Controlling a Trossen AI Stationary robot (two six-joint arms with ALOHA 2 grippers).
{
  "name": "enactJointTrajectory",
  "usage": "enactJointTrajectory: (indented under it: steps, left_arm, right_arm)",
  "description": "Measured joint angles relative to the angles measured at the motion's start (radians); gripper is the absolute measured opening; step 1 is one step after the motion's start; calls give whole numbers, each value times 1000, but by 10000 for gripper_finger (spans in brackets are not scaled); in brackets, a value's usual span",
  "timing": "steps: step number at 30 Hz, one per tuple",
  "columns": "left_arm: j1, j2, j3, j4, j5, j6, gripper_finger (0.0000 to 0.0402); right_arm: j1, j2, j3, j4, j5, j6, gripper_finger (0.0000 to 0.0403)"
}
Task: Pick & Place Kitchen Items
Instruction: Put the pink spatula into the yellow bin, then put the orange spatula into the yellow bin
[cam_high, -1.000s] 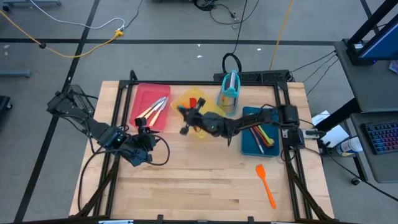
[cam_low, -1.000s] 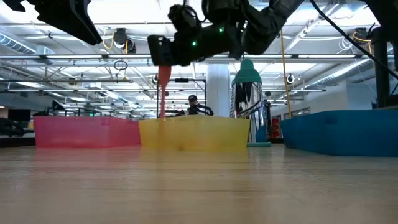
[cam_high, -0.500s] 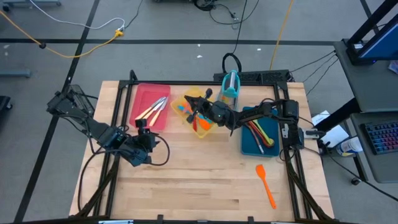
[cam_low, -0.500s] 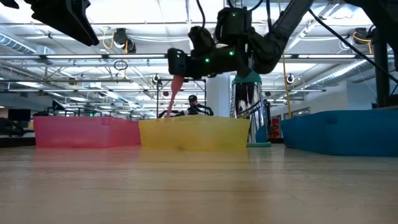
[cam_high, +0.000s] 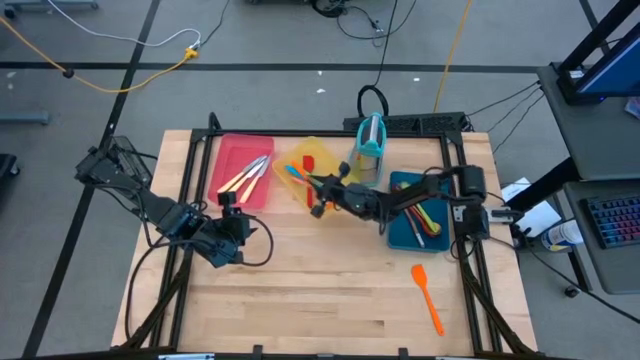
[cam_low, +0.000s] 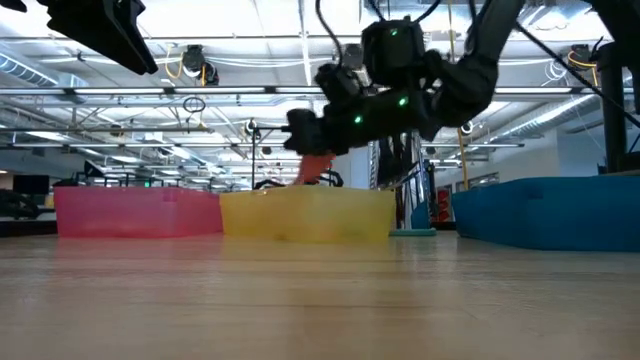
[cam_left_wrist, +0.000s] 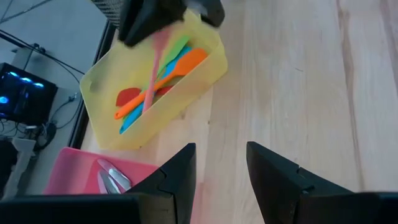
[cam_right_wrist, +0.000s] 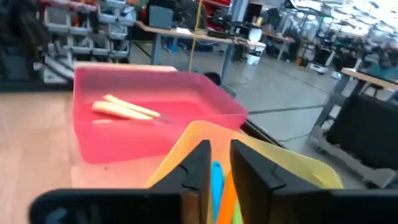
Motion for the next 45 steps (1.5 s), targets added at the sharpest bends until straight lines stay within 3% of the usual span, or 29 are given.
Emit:
enactJointTrajectory:
  steps: [6, 11, 17, 23, 27, 31, 39, 45]
  left_arm:
    - [0, 0, 0, 0, 0, -18, 145]
    - [0, 0, 0, 1, 0, -24, 145]
    - [0, 0, 0, 4, 0, -53, 145]
    - [0, 0, 0, 7, -3, -69, 145]
    - [0, 0, 0, 48, -2, -98, 145]
    - [0, 0, 0, 68, 0, -90, 145]
    - [0, 0, 0, 99, -2, -84, 145]
    - [0, 0, 0, 109, -2, -46, 145]
  right_arm:
    - [6, -120, -113, -108, 2, 100, 118]
    - [17, -228, -202, -96, 3, 102, 157]
    - [109, -352, -279, -110, -40, 102, 165]
    - [308, -397, -278, -171, -104, 159, 160]
    - [460, -396, -239, -211, -19, 167, 165]
    - [557, -396, -153, -379, 136, 179, 168]
    - [595, -396, -60, -748, 94, 535, 169]
    - [599, -396, -60, -879, -142, 823, 169]
